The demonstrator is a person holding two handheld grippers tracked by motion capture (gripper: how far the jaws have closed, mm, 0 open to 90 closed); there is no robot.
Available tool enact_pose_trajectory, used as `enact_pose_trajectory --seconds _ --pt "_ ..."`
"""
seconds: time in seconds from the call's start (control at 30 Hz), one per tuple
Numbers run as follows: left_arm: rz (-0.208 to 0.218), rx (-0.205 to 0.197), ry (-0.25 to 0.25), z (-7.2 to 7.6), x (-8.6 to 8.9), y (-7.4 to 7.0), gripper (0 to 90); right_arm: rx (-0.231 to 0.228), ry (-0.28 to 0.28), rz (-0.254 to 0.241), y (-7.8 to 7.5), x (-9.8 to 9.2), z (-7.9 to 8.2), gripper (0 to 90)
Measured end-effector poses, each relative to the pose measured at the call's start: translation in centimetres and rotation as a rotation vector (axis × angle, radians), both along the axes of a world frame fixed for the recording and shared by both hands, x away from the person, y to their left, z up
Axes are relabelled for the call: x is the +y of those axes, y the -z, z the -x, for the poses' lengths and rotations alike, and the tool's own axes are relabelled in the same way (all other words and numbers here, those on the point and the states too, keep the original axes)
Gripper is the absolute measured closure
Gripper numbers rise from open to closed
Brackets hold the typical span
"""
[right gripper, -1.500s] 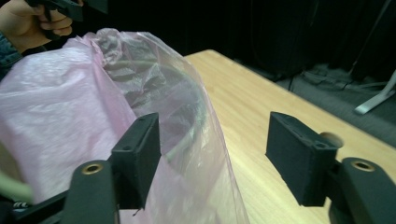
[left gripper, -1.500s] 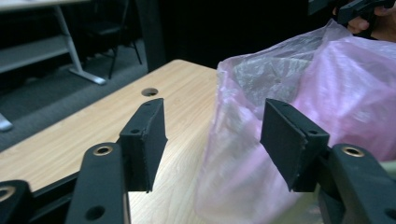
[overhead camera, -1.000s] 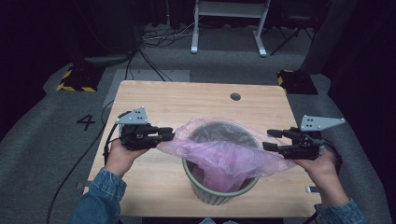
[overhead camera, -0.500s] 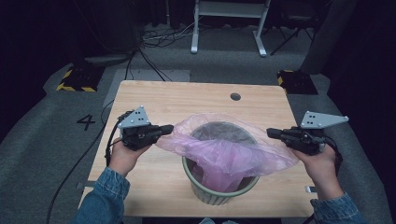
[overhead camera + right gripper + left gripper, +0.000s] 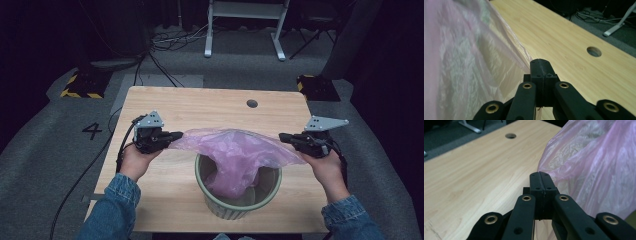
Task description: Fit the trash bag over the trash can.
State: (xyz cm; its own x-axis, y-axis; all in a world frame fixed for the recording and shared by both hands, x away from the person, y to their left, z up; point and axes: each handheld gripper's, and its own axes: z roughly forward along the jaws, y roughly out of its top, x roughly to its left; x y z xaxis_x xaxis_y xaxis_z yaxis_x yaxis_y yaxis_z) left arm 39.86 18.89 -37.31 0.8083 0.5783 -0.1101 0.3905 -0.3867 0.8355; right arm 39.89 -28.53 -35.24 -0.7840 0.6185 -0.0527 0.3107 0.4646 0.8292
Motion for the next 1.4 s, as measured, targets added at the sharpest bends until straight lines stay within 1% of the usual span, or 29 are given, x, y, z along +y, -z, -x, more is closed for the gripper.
enact_pose_trajectory --seconds 0.03,0.1,0.17,0.23,0.3,0.37,0.47,0.5,0.53,0.57,0.6,0.63,0.67,0.7,0.73,0.77,0.8,0.83,0.93,1.0,1.07,1.1,1.2,1.27,1.3,1.37,1.4 --pt "-0.001 0.021 0.007 0.1 0.0 0.4 89.8 0.009 0.003 0.007 0.5 0.0 0.0 89.9" --pt "-0.011 0.041 0.023 0.5 0.0 1.2 89.8 0.029 0.003 0.008 1.4 -0.1 0.2 90.0" --pt "-0.012 0.06 0.034 1.0 0.0 2.0 89.8 0.051 0.0 0.0 2.5 -0.5 0.8 90.0" --pt "-0.007 0.071 0.043 1.4 0.1 2.6 89.8 0.075 -0.006 -0.025 3.3 -0.8 1.3 90.0" --pt "-0.006 0.075 0.05 1.7 0.3 3.2 89.7 0.086 -0.009 -0.032 3.9 -1.1 1.9 90.0" --pt "0.014 0.094 0.048 1.9 0.4 3.8 89.7 0.098 -0.012 -0.037 4.7 -1.3 2.4 90.0" --pt "0.027 0.124 0.055 2.1 0.4 4.9 89.7 0.116 -0.018 -0.053 5.5 -1.6 3.1 90.0" --pt "0.026 0.128 0.055 2.3 0.4 5.1 89.5 0.122 -0.022 -0.061 5.8 -1.6 3.2 90.0" --pt "0.028 0.121 0.046 2.4 0.4 5.3 88.4 0.126 -0.026 -0.067 5.9 -1.7 3.4 89.9" --pt "0.026 0.11 0.026 2.6 0.4 5.2 81.8 0.128 -0.027 -0.07 6.0 -1.8 3.5 89.8" --pt "0.035 0.106 0.018 2.6 0.7 5.1 74.7 0.119 -0.029 -0.072 6.1 -1.9 3.6 88.8" --pt "0.051 0.097 0.014 2.8 1.0 4.8 72.5 0.101 -0.014 -0.068 6.0 -2.0 3.7 80.6" --pt "0.068 0.084 0.012 2.9 1.4 4.4 67.9 0.072 0.009 -0.064 5.8 -2.2 3.8 73.1" --pt "0.076 0.072 0.011 3.0 1.8 4.0 63.1 0.052 0.024 -0.066 5.5 -2.6 3.8 66.6" --pt "0.09 0.07 0.017 3.1 2.1 3.6 57.7 0.032 0.035 -0.074 5.2 -3.0 3.7 60.3" --pt "0.107 0.068 0.025 3.1 2.4 3.2 53.8 0.013 0.058 -0.066 4.9 -3.3 3.7 56.1" --pt "0.116 0.06 0.027 3.2 2.7 2.9 50.5 -0.003 0.093 -0.042 4.6 -3.6 3.7 53.7" --pt "0.121 0.052 0.024 3.2 2.9 2.5 47.1 -0.014 0.119 -0.029 4.3 -4.0 3.6 52.0" --pt "0.152 0.034 0.011 3.3 3.6 1.5 43.5 -0.021 0.161 -0.06 3.3 -5.2 3.3 49.5" --pt "0.175 0.015 0.013 3.3 3.7 0.9 42.3 -0.047 0.191 -0.082 2.5 -6.0 3.3 46.1" --pt "0.171 -0.005 0.018 3.1 3.2 0.3 40.0 -0.068 0.211 -0.113 1.8 -6.8 3.1 43.8" --pt "0.167 -0.011 0.022 3.0 2.8 0.0 38.6 -0.069 0.222 -0.122 1.5 -7.1 2.9 43.0" --pt "0.153 -0.031 0.047 2.2 1.3 -0.8 35.9 -0.053 0.222 -0.106 1.2 -7.1 2.1 42.4" --pt "0.139 -0.04 0.069 1.5 0.1 -1.3 35.5 -0.045 0.205 -0.096 1.4 -6.7 1.5 42.4" --pt "0.133 -0.044 0.083 1.3 -0.5 -1.5 35.4 -0.032 0.194 -0.093 1.6 -6.3 1.2 42.4" --pt "0.119 -0.052 0.111 0.8 -1.8 -1.7 35.1 -0.013 0.174 -0.076 2.1 -5.2 0.4 42.4" --pt "0.112 -0.05 0.121 0.6 -2.3 -1.8 35.0 -0.003 0.166 -0.073 2.4 -4.6 0.1 42.5"
